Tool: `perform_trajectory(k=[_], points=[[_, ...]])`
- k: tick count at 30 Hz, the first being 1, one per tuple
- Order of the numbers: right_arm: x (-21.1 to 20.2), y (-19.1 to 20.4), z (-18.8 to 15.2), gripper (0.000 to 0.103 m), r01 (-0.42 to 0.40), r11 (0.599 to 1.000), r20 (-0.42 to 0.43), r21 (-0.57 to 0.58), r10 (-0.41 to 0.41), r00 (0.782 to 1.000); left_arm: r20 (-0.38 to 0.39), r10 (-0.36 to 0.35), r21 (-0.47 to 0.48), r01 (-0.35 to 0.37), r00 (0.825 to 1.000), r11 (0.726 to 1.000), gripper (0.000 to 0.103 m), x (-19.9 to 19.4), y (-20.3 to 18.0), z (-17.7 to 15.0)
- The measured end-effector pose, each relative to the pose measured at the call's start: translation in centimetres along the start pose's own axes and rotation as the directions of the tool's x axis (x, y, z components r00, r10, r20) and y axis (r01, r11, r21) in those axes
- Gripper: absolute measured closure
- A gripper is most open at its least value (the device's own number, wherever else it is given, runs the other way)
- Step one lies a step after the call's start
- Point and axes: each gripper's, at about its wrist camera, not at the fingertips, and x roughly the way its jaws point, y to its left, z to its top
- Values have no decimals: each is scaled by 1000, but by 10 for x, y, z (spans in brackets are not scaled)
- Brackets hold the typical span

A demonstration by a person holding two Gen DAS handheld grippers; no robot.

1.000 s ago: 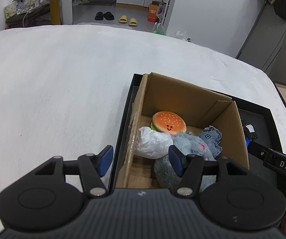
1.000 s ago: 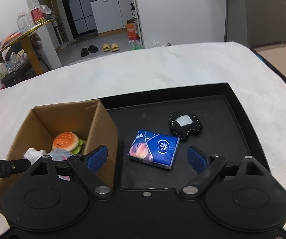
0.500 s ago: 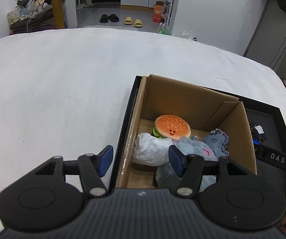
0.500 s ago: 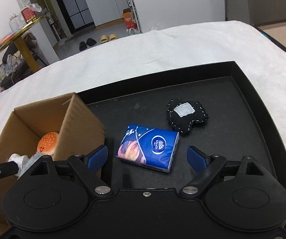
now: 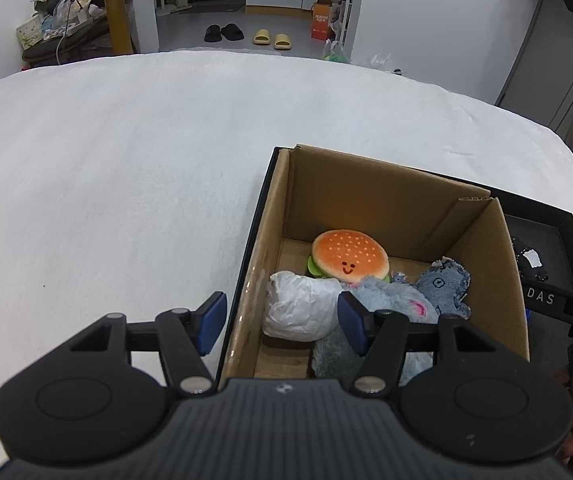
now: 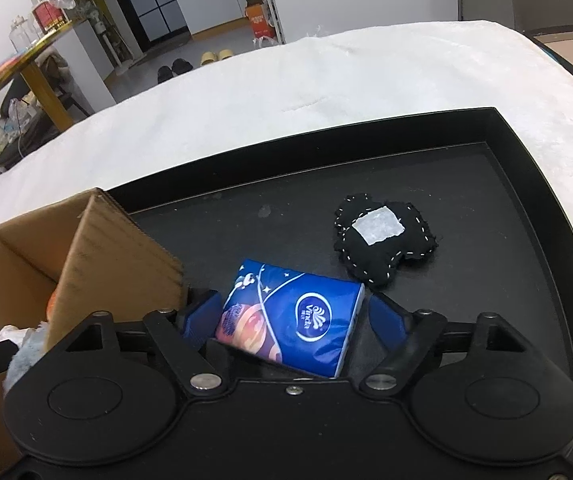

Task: Organize soft objects
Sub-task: 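Move the right gripper to the blue tissue pack and grasp it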

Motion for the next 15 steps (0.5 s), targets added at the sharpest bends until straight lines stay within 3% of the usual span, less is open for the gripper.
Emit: perform_trajectory(k=[15], points=[[-5, 6, -5, 25, 55, 997, -10, -60, -56, 998, 2, -5, -7, 5, 1000, 1000, 43, -3, -1, 0]])
